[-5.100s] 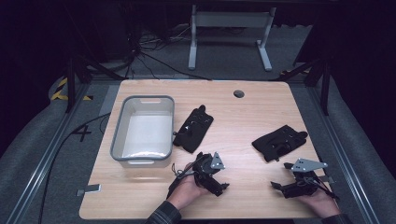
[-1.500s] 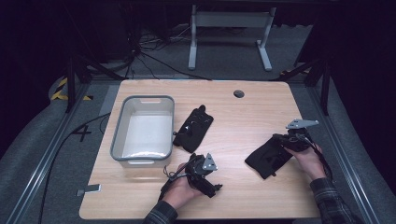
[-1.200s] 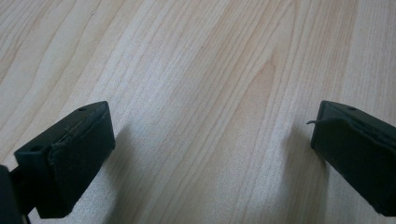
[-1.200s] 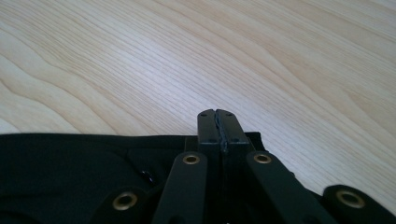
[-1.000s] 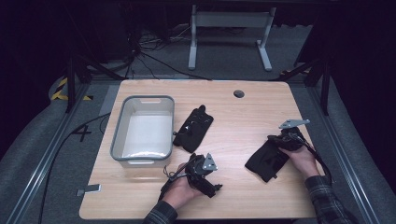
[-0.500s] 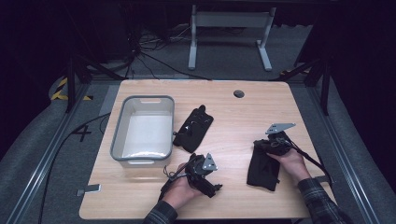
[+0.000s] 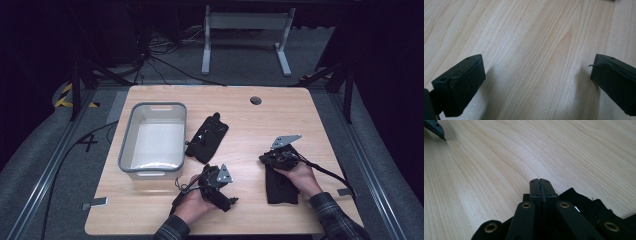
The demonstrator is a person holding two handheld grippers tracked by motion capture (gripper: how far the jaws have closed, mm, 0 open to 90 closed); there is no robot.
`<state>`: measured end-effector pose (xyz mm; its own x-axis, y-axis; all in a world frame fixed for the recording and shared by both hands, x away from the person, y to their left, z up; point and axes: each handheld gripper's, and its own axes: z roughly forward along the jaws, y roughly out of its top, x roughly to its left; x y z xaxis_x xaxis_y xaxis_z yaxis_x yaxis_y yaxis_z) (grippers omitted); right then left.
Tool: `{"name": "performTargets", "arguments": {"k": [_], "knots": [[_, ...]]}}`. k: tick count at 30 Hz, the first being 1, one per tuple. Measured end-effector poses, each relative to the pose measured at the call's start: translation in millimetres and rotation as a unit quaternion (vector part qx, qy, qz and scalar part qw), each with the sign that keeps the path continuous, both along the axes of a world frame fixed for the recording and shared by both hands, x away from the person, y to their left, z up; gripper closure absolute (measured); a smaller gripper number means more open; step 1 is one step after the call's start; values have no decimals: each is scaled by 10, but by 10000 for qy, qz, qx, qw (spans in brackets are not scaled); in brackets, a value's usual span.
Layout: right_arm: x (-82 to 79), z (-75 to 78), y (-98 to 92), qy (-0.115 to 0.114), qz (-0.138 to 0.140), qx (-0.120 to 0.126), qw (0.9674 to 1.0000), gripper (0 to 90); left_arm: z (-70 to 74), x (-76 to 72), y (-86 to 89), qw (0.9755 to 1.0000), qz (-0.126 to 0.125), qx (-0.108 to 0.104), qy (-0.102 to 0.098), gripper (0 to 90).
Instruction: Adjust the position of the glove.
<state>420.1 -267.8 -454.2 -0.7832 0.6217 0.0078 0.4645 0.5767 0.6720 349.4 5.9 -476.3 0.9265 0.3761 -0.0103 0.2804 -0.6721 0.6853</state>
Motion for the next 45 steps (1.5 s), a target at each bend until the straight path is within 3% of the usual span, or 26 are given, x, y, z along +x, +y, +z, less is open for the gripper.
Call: {"name": "performTargets", "arguments": {"k": [5, 8, 9, 16, 21, 24, 26, 36, 45], "knots": [[-90, 250, -216, -291, -143, 230, 9992, 900, 0, 0, 1, 10000, -6, 0, -2, 0], [-153, 309, -327, -340, -208, 224, 9990, 900, 0, 0, 1, 10000, -7, -1, -2, 0], [-237, 328, -447, -334, -260, 200, 9989, 900, 0, 0, 1, 10000, -7, 0, -4, 0], [-454, 236, -675, -197, -355, -9, 9992, 900, 1, -1, 3, 10000, 3, 9, -13, 0], [-516, 159, -773, -148, -438, -99, 9989, 899, 1, -2, 3, 10000, 7, 9, -12, 0], [-505, 130, -750, -95, -395, -169, 9990, 900, 1, -4, 3, 10000, 13, 8, -5, 0], [-496, 78, -708, -45, -355, -340, 9988, 900, 0, -5, 4, 10000, 17, 2, -6, 0], [-529, 56, -577, -29, -89, -291, 9995, 900, 7, -8, -2, 10000, 53, 27, 29, 0], [-703, 40, -437, 38, 366, -196, 9991, 900, 26, 4, 17, 9998, 169, 110, 88, 4]]}}
